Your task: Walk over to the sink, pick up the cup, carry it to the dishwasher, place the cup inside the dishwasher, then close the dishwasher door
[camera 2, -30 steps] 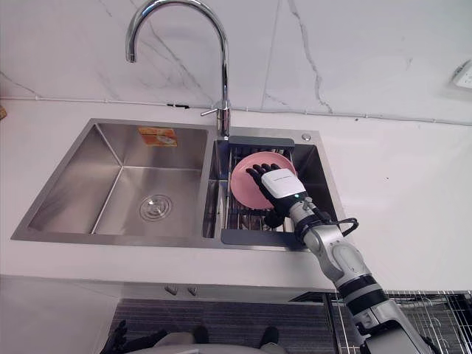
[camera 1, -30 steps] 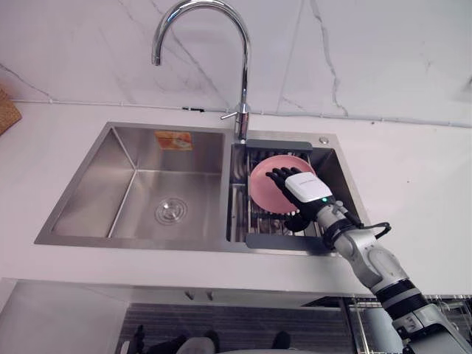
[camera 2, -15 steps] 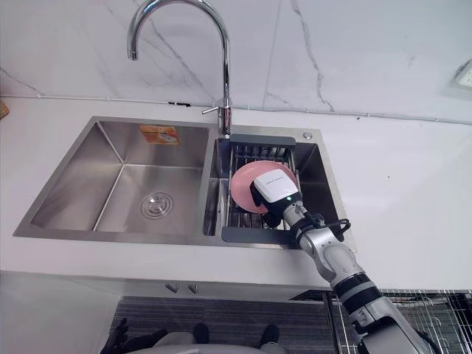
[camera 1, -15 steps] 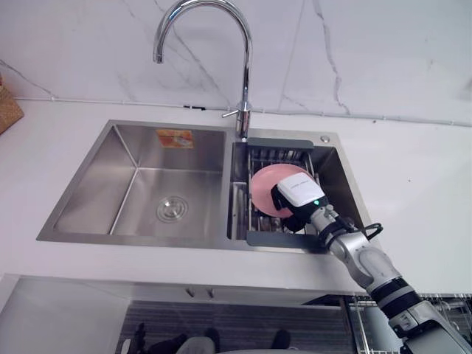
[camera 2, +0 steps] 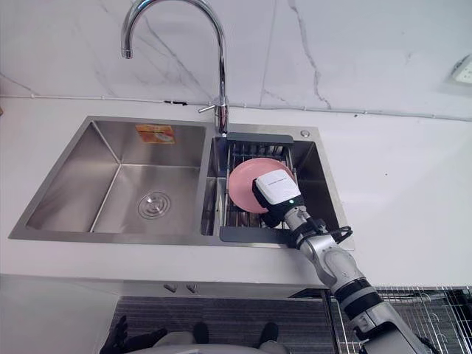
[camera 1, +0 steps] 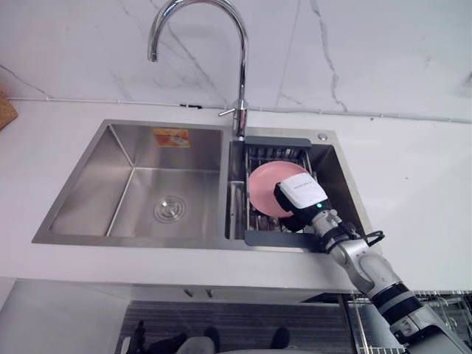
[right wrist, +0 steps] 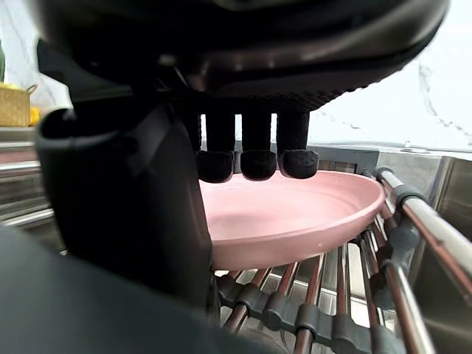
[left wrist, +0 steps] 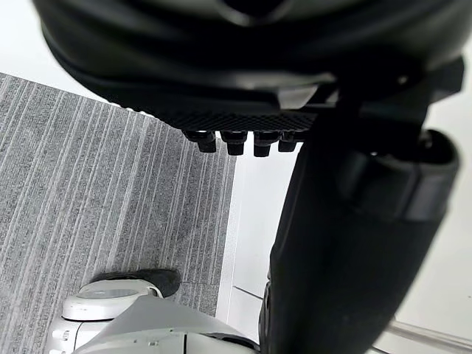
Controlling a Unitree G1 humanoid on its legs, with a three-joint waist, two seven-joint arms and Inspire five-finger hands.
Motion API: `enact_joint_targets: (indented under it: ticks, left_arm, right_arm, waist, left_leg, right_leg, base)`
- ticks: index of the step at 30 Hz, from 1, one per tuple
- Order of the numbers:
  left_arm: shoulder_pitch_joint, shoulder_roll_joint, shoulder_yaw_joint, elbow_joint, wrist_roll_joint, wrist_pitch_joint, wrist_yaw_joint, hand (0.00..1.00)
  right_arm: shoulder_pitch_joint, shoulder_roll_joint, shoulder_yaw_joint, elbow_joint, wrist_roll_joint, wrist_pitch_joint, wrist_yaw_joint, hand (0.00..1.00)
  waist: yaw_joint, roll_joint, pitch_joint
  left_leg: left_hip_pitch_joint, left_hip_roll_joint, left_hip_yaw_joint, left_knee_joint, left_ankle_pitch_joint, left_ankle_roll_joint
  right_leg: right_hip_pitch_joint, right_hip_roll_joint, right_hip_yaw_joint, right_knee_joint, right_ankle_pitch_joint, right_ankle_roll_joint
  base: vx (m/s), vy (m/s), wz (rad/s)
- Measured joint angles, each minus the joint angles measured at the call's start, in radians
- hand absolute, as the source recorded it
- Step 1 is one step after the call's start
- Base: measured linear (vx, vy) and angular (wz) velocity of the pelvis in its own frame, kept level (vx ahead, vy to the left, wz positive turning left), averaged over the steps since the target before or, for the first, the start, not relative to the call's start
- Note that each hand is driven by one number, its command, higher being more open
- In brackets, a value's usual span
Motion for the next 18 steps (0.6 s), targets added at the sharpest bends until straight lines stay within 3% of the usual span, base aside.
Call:
enact_joint_targets:
  ticks: [7, 12, 18]
  left_arm:
    - [0.003, -0.012, 0.0, 0.0, 0.0, -0.018, 0.014, 1.0]
    - [0.007, -0.022, 0.0, 0.0, -0.001, -0.023, 0.023, 1.0]
    - [0.011, -0.024, -0.001, -0.023, -0.001, -0.021, 0.024, 1.0]
  right_arm:
    - [0.01, 0.0, -0.03, -0.035, 0.202, 0.035, -0.076, 0.0]
    - [-0.005, 0.027, -0.233, -0.151, 0.372, 0.069, -0.162, 0.0]
    - [-0.009, 0.048, -0.282, -0.167, 0.48, 0.09, -0.165, 0.0]
  waist:
    - [-0.011, 0.013, 0.012]
    - [-0.009, 0.022, 0.016]
    - [-0.011, 0.022, 0.014]
  left_leg:
    - [-0.003, 0.007, 0.005, 0.018, -0.01, -0.009]
    - [-0.001, 0.017, 0.005, 0.03, -0.019, -0.013]
    - [0.003, 0.021, 0.008, 0.029, -0.018, -0.013]
  right_leg:
    - [0.003, 0.006, 0.007, 0.0, 0.0, 0.0]
    - [0.009, 0.014, 0.006, 0.0, -0.003, -0.005]
    - [0.012, 0.018, 0.009, 0.0, -0.004, -0.007]
  base:
    - [0.0, 0.0, -0.02]
    - [0.0, 0.0, 0.0]
    - [0.0, -0.001, -0.01]
